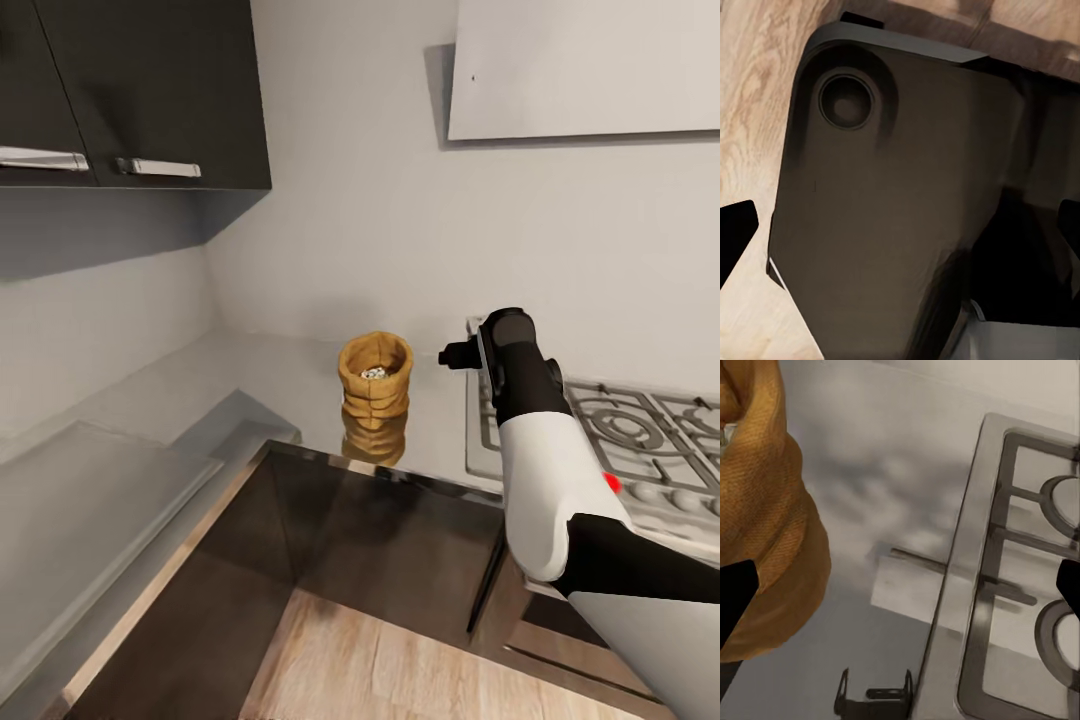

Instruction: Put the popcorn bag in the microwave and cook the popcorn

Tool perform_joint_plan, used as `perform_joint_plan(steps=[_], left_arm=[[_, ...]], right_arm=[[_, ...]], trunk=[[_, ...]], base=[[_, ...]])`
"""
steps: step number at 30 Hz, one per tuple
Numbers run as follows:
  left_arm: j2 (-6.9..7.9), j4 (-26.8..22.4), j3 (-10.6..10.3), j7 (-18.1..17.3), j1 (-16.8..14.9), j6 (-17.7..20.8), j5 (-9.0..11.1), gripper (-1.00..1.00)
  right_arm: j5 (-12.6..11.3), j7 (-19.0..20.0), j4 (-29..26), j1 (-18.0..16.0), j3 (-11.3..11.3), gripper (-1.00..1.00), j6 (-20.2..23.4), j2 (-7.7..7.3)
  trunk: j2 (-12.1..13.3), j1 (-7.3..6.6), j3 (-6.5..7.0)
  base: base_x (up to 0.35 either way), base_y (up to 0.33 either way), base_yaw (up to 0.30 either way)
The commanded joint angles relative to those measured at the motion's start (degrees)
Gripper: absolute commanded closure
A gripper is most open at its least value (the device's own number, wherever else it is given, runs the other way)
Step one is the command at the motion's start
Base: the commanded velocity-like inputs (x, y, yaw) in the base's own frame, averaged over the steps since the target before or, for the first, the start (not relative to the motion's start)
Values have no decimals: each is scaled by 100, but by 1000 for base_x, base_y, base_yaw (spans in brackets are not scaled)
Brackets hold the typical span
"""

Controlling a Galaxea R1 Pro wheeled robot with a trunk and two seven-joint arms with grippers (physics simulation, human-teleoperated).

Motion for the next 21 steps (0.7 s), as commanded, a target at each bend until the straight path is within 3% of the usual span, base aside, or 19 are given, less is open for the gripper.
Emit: perform_joint_plan(steps=[1, 14, 21], left_arm=[[-3, -13, 7, 17, 1, 29, 36, -100], [-5, -7, 3, 17, 1, 36, 42, -100], [-5, -6, -1, 9, 1, 38, 36, -100]], right_arm=[[52, 57, -10, -5, -18, -100, 13, 6], [34, 58, -242, -5, -2, -100, 13, 6], [30, 64, -244, -5, 2, -100, 13, 6]], trunk=[[-4, 0, -6], [-4, 0, -6], [-4, 0, -6]], base=[[0, 0, 80], [2, 1, 6], [163, 122, 0]])
